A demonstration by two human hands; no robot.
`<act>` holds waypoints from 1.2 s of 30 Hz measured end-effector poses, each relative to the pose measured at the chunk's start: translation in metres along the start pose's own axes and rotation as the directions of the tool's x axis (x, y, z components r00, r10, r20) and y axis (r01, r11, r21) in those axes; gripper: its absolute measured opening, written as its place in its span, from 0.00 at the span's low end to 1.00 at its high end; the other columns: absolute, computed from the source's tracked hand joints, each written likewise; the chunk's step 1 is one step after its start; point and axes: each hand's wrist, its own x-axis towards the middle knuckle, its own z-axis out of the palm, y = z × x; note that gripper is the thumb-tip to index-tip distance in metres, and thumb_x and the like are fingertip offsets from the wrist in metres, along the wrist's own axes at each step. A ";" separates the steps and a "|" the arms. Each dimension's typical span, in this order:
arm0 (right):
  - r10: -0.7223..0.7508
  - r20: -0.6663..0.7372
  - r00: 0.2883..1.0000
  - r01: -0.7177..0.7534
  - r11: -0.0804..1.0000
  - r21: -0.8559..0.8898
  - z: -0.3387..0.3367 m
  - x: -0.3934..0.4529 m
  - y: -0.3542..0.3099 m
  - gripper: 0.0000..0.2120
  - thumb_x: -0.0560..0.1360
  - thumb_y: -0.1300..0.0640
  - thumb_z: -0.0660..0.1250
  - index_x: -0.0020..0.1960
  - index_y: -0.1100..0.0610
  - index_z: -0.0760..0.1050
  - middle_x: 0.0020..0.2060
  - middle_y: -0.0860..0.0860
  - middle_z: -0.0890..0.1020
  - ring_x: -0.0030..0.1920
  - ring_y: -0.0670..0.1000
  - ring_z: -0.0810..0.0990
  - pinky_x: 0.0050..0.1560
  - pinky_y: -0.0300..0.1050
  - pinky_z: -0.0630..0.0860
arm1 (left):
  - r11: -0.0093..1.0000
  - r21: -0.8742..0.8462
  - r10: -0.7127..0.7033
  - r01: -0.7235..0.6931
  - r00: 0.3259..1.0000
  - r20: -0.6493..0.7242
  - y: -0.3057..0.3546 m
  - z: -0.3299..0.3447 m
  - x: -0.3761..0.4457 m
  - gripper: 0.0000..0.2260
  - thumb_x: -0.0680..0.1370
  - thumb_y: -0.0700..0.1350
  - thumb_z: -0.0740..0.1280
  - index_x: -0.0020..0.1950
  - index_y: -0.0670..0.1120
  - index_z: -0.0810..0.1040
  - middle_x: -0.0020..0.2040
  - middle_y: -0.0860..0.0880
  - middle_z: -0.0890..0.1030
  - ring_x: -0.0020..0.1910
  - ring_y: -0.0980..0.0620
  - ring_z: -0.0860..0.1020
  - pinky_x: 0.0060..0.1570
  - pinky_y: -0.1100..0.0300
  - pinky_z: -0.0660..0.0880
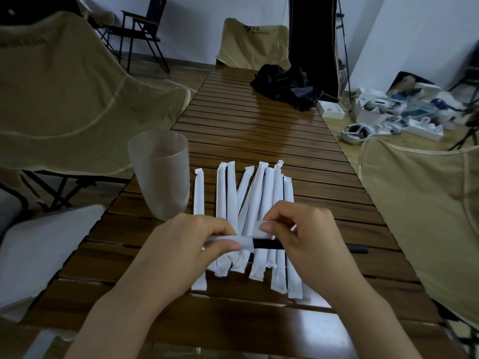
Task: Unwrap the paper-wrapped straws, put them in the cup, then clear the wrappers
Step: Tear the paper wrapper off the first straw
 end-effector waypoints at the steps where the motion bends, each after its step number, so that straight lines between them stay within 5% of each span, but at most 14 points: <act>1: 0.002 -0.011 1.000 -0.002 1.000 0.004 0.000 0.000 0.000 0.06 0.74 0.56 0.69 0.40 0.47 0.77 0.34 0.42 0.80 0.36 0.40 0.77 0.37 0.31 0.72 | 1.000 0.016 0.011 -0.010 0.999 -0.042 -0.002 0.001 0.000 0.12 0.75 0.63 0.62 0.50 0.60 0.81 0.40 0.60 0.81 0.50 0.66 0.75 0.46 0.76 0.70; 4: 0.028 -0.075 0.997 -0.024 0.999 0.043 0.001 -0.001 0.002 0.06 0.75 0.57 0.69 0.40 0.50 0.78 0.32 0.42 0.79 0.35 0.42 0.78 0.36 0.35 0.75 | 0.997 0.053 0.054 -0.048 0.991 -0.120 -0.001 0.001 0.000 0.09 0.71 0.58 0.69 0.47 0.57 0.83 0.40 0.59 0.82 0.55 0.70 0.71 0.53 0.82 0.61; 7: 0.059 -0.116 0.991 -0.052 0.997 0.061 0.000 0.000 0.005 0.05 0.75 0.57 0.69 0.40 0.50 0.78 0.30 0.43 0.78 0.33 0.43 0.78 0.36 0.40 0.78 | 0.984 0.109 0.154 -0.140 0.979 -0.136 0.004 -0.001 0.005 0.04 0.73 0.49 0.72 0.47 0.51 0.83 0.37 0.56 0.81 0.53 0.75 0.68 0.46 0.87 0.58; 9: 0.057 -0.107 0.993 -0.051 0.997 0.058 0.000 0.000 0.006 0.06 0.75 0.56 0.69 0.40 0.50 0.77 0.31 0.43 0.79 0.33 0.43 0.79 0.35 0.37 0.77 | 0.998 0.002 0.070 -0.070 0.997 -0.026 0.008 -0.002 0.002 0.07 0.76 0.52 0.68 0.51 0.52 0.81 0.38 0.54 0.81 0.53 0.73 0.67 0.44 0.84 0.64; 12: 0.041 -0.101 0.994 -0.035 0.998 0.061 -0.001 0.000 0.004 0.06 0.75 0.56 0.69 0.40 0.49 0.77 0.32 0.41 0.78 0.34 0.42 0.78 0.36 0.34 0.75 | 0.997 0.057 0.048 -0.046 0.998 -0.042 0.003 0.003 -0.003 0.21 0.72 0.69 0.53 0.52 0.60 0.78 0.41 0.60 0.80 0.50 0.69 0.73 0.40 0.79 0.68; 14: 0.025 -0.113 0.993 -0.018 0.998 0.065 -0.002 0.000 0.002 0.06 0.75 0.57 0.69 0.40 0.49 0.76 0.33 0.40 0.78 0.36 0.42 0.79 0.38 0.36 0.76 | 0.997 0.066 0.040 -0.038 0.999 -0.028 0.003 0.003 -0.002 0.25 0.74 0.67 0.47 0.53 0.59 0.79 0.43 0.62 0.80 0.45 0.67 0.76 0.43 0.78 0.68; 19: 0.013 -0.161 0.987 -0.003 0.998 0.065 -0.001 -0.001 0.003 0.06 0.75 0.58 0.68 0.40 0.50 0.77 0.31 0.41 0.78 0.33 0.44 0.78 0.35 0.39 0.77 | 0.990 0.123 0.073 -0.064 0.995 -0.071 -0.003 0.003 0.001 0.18 0.76 0.66 0.54 0.48 0.60 0.80 0.35 0.61 0.78 0.46 0.65 0.76 0.35 0.75 0.70; 23: 0.072 -0.204 0.976 -0.047 0.991 0.124 -0.002 -0.001 0.004 0.05 0.75 0.58 0.68 0.41 0.53 0.79 0.29 0.44 0.78 0.29 0.45 0.77 0.31 0.35 0.74 | 0.993 0.087 0.089 -0.083 0.993 -0.073 -0.008 0.002 0.000 0.10 0.73 0.62 0.63 0.45 0.60 0.80 0.35 0.63 0.79 0.46 0.65 0.76 0.47 0.80 0.66; 27: 0.124 -0.208 0.970 -0.083 0.977 0.194 -0.006 -0.001 0.007 0.06 0.76 0.58 0.67 0.40 0.53 0.78 0.28 0.46 0.78 0.25 0.42 0.75 0.28 0.33 0.70 | 0.992 0.088 0.100 -0.095 0.994 -0.052 -0.006 0.001 0.001 0.03 0.71 0.56 0.70 0.43 0.59 0.80 0.35 0.63 0.79 0.44 0.68 0.76 0.45 0.83 0.65; 33: 0.108 -0.361 0.926 -0.133 0.990 -0.044 -0.009 -0.001 0.024 0.04 0.73 0.58 0.71 0.39 0.54 0.80 0.32 0.46 0.72 0.30 0.45 0.70 0.32 0.36 0.66 | 0.994 0.113 0.008 0.002 0.996 -0.085 -0.005 0.000 -0.003 0.05 0.73 0.60 0.68 0.47 0.63 0.77 0.39 0.63 0.80 0.51 0.68 0.73 0.38 0.76 0.69; 36: 0.174 -0.382 0.907 -0.251 0.955 -0.159 -0.015 -0.002 0.036 0.10 0.73 0.61 0.70 0.35 0.53 0.77 0.31 0.45 0.69 0.30 0.42 0.67 0.30 0.37 0.59 | 0.989 0.136 -0.053 0.061 0.997 -0.064 -0.009 0.001 -0.005 0.08 0.73 0.61 0.66 0.49 0.61 0.78 0.41 0.62 0.79 0.45 0.65 0.76 0.38 0.75 0.68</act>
